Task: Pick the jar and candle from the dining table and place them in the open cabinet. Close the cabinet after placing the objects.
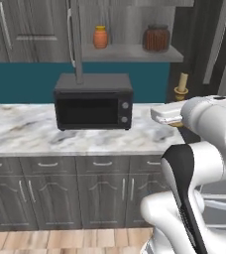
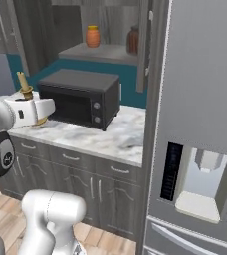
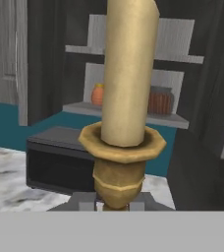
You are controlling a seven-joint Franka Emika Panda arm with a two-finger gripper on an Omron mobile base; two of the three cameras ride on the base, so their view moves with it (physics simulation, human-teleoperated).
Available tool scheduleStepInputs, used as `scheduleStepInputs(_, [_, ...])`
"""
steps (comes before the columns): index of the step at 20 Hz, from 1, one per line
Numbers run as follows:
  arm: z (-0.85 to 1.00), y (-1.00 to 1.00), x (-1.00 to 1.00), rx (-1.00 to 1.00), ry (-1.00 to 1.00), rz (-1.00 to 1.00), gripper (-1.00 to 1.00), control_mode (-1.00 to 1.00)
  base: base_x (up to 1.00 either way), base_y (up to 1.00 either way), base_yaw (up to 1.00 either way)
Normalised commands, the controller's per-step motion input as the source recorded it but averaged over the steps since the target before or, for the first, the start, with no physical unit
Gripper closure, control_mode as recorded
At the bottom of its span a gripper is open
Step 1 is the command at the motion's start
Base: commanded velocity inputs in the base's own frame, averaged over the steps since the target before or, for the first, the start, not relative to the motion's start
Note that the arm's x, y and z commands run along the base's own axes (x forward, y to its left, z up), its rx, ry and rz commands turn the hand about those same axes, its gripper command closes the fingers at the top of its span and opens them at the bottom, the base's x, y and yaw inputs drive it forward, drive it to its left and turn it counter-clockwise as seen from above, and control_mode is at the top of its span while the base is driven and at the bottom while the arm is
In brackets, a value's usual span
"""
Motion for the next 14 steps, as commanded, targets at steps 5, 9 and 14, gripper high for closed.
scheduleStepInputs(5, [0.00, 0.00, 0.00, 0.00, 0.00, 0.00, 1.00, 1.00, 0.50, -0.07, 0.00])
scheduleStepInputs(9, [0.00, 0.00, 0.00, 0.00, 0.00, 0.00, 1.00, 1.00, 0.49, -0.22, 0.00])
scheduleStepInputs(14, [0.00, 0.00, 0.00, 0.00, 0.00, 0.00, 1.00, 1.00, 0.46, -0.17, 0.00])
